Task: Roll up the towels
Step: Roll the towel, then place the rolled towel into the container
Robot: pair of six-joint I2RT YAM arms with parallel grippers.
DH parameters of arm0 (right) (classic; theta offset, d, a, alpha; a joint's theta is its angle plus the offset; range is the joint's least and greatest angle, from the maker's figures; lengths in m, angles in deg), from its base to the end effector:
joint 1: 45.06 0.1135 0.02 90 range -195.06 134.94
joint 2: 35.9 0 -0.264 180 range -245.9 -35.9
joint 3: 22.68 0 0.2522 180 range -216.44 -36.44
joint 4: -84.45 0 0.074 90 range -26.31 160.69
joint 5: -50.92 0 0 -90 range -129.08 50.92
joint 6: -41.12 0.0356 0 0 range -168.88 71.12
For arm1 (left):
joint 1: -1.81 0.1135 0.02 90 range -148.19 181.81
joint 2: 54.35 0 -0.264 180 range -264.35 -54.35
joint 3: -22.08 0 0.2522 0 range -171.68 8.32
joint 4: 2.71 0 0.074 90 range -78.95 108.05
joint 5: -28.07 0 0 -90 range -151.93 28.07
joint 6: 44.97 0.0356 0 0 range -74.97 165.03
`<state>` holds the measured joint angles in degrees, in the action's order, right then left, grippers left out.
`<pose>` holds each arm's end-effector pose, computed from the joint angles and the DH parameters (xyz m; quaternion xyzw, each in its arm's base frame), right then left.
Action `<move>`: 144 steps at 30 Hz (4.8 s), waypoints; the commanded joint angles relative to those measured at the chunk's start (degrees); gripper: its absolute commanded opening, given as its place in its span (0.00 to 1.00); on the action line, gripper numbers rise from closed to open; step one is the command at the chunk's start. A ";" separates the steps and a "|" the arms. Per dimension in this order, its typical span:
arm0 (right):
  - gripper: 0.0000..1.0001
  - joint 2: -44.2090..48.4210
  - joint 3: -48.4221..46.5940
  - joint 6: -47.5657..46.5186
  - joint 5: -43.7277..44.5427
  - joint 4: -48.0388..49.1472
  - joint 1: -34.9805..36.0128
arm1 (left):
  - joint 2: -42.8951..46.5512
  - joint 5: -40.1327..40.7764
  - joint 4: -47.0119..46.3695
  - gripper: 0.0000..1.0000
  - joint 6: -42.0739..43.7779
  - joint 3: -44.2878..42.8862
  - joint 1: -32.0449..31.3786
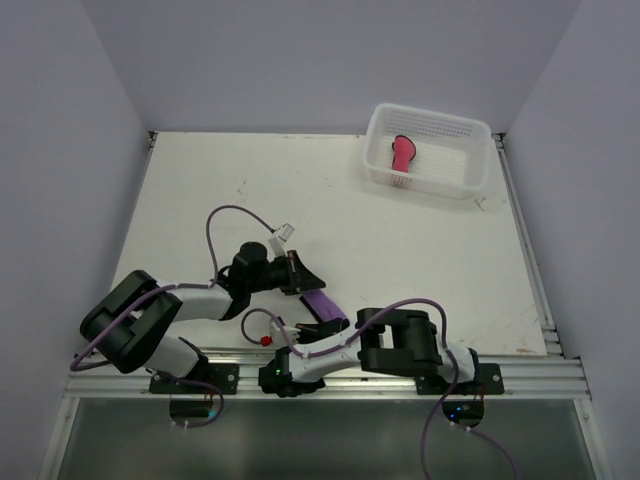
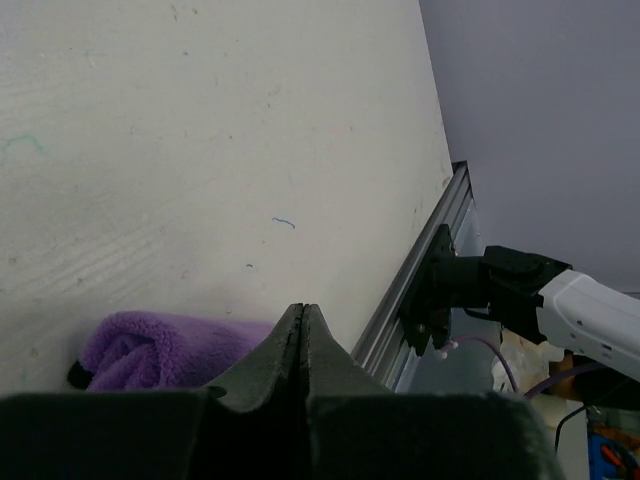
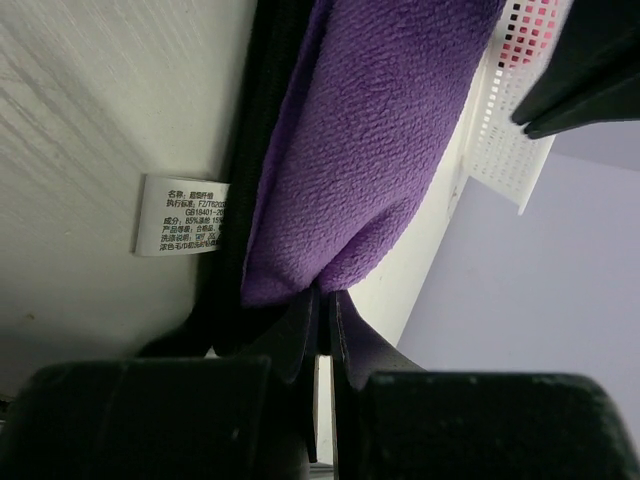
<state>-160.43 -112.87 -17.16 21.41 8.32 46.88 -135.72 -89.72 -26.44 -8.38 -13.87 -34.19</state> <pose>0.0193 0.3467 0.1030 -0.5039 0.6905 -0.3693 0.3645 0.1969 -0.1636 0.1559 0.0117 0.8145 -0.5246 0.2476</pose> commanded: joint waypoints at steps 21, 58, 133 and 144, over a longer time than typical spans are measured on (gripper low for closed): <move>0.11 0.86 -0.13 3.43 -3.80 5.15 0.34 | -9.95 6.43 -2.41 0.00 2.70 6.72 -0.82; 0.57 51.92 34.92 1.23 -29.53 50.31 -10.54 | -11.98 10.48 -5.40 0.00 1.29 11.12 -0.73; 0.45 31.63 35.46 -9.31 -75.26 57.71 -36.84 | -8.20 10.48 -4.34 0.00 1.38 12.44 -0.82; 0.44 28.03 33.71 -8.52 -65.77 52.63 -29.19 | -7.14 12.49 -3.55 0.00 0.67 13.06 -0.82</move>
<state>-127.89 -79.97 -26.01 -47.94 68.93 14.49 -142.10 -82.20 -37.61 -9.87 -2.79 -35.00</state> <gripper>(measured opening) 0.446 0.005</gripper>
